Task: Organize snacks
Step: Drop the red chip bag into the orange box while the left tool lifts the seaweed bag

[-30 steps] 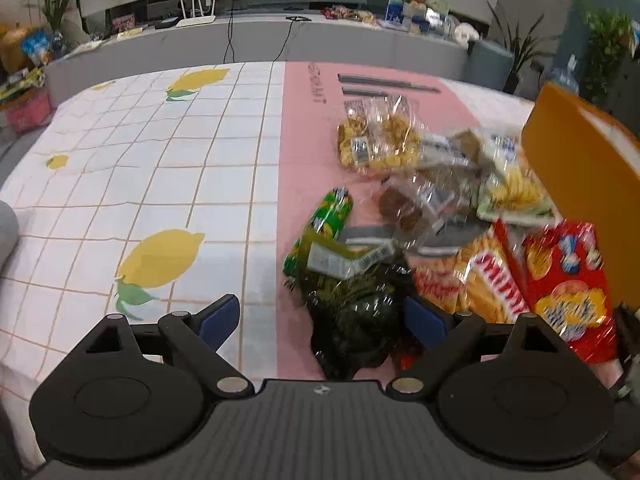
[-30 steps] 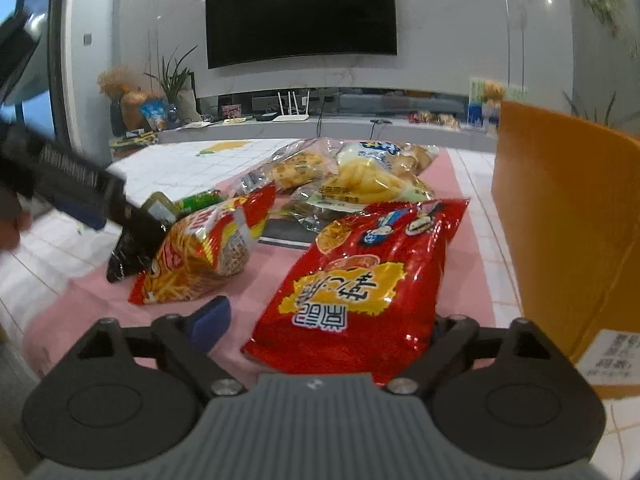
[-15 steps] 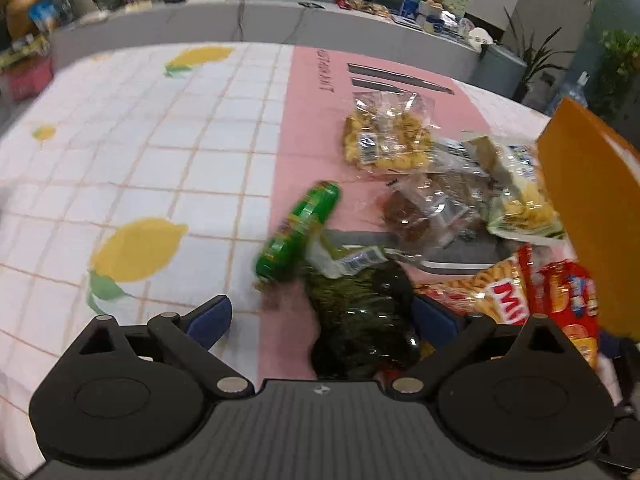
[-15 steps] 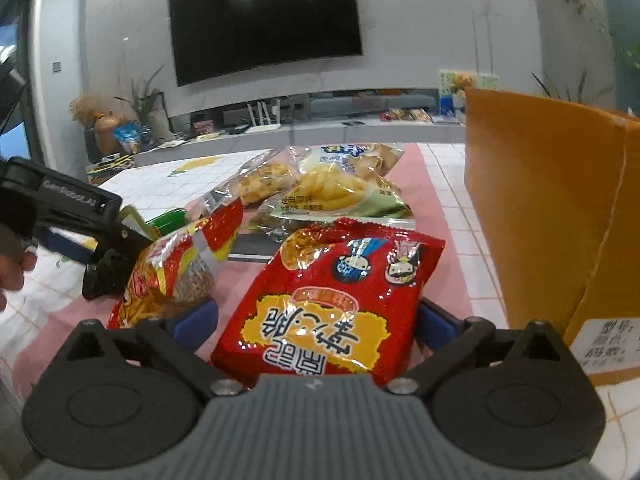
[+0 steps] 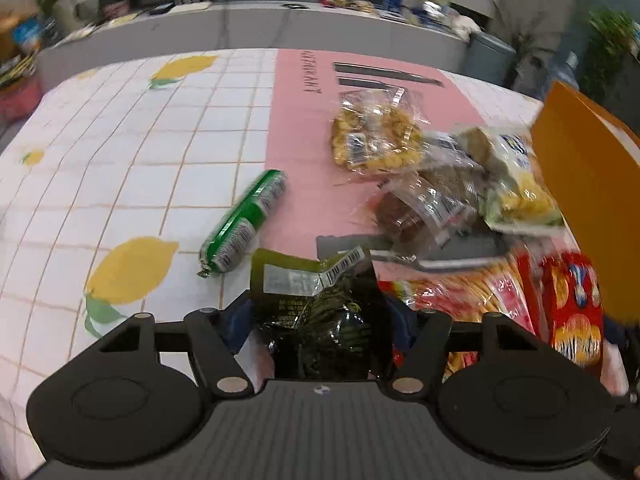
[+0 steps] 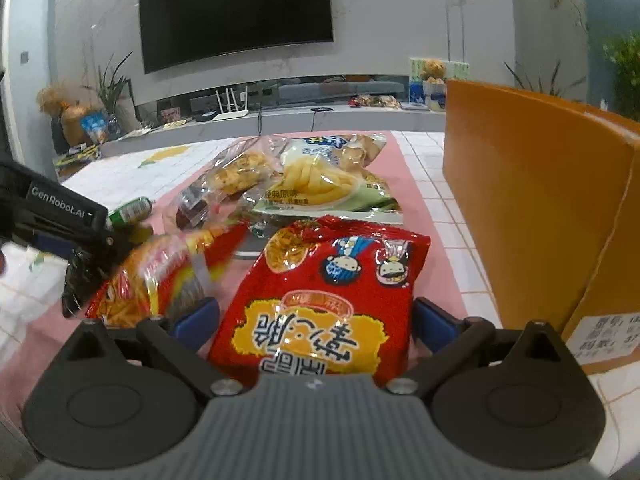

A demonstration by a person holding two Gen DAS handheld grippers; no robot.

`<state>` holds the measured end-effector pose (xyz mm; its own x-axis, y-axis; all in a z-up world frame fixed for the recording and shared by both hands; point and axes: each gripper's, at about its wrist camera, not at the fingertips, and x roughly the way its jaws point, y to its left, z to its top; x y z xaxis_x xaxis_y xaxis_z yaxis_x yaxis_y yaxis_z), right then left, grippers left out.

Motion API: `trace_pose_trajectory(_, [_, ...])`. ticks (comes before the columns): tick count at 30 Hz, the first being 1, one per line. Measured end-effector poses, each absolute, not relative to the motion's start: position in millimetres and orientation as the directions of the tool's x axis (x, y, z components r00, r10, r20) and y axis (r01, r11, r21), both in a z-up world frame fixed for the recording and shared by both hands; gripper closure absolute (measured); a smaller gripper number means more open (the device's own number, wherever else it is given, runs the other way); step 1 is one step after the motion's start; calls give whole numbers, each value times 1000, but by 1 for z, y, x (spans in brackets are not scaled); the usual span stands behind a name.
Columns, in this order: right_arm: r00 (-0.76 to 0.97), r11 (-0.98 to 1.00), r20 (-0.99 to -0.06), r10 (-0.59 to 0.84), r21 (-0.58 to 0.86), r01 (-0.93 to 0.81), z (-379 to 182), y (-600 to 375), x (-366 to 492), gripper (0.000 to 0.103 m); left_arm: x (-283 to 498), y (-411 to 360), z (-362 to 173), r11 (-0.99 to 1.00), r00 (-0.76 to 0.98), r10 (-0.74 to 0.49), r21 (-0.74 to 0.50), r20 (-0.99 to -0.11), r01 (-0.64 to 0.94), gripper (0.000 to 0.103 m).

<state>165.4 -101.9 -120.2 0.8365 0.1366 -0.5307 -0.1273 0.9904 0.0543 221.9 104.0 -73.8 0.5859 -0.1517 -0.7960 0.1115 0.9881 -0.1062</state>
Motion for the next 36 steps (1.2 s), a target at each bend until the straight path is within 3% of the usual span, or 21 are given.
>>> trace_pose_trajectory(4, [838,991,-529,137,72,-117,-117,-105,163,20,212,106,-66,984,622,-175,-116,-763,135,58])
trace_pose_trajectory(9, [841,988,-518,153,74,-134,-111,-106,156,28,210,110,-65,982,615,-188,-145,-766,120,61])
trace_pose_trajectory(24, [871,987,-463,163,81,-141,-81,-114,139,30,201,138,-40,953,638,-269,-294,-722,69,62])
trace_pose_trajectory(36, [892,963,-379,245,199,-180,-37,-129,131,30,195,128,-15,935,668,-326,-333,-669,123,62])
